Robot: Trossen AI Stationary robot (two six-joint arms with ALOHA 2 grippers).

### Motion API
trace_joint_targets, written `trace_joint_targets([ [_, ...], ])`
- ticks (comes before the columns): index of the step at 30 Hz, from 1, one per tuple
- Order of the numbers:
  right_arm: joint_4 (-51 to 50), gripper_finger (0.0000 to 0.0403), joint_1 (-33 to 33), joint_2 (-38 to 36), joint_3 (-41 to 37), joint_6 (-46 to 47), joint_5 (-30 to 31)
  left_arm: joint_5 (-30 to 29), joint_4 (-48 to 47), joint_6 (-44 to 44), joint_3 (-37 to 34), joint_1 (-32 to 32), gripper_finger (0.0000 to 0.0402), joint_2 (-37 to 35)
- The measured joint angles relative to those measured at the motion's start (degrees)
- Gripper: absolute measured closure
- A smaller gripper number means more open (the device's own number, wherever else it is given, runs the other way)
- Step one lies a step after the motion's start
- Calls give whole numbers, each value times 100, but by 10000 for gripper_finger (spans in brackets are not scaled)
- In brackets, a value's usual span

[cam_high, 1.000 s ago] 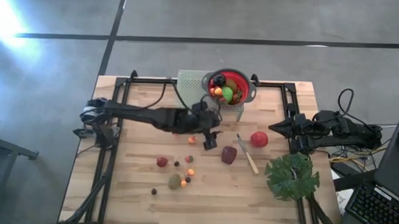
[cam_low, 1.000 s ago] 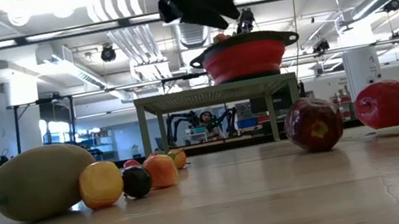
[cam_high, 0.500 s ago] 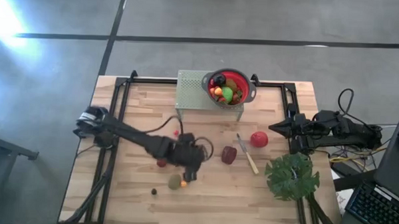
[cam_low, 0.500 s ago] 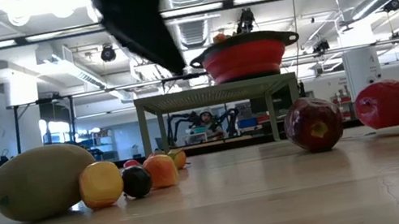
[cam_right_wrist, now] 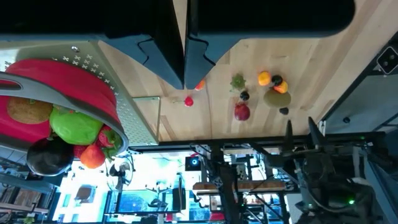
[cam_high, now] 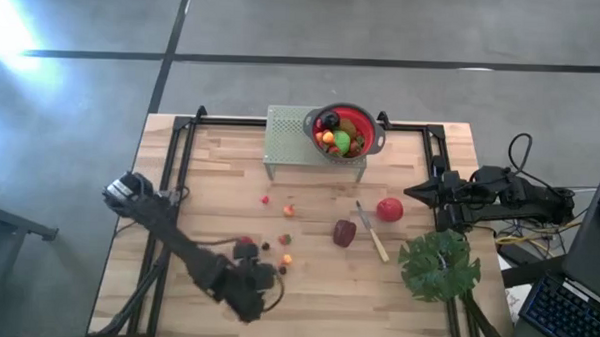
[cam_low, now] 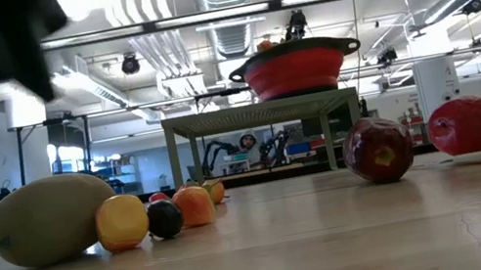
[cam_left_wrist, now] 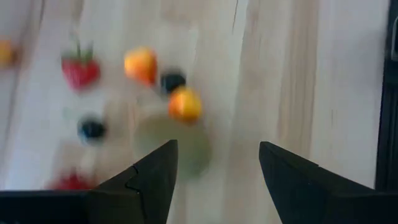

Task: Pick & Place Fruit
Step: Put the blackberry into the black strainer bowl on the shelf

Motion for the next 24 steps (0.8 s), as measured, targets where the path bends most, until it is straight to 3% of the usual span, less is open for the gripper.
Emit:
trace_joint_targets([
  [8,2,394,2,0,0,0,0,-7,-957,-2118,-10,-941,171,-24],
  [13,1,394,1,2,-1,1,0,-185,-977,-2307,-106,-1247,171,-24],
  [24,1,394,2,1,0,0,0,-170,-828,-2877,-739,-1284,171,-24],
])
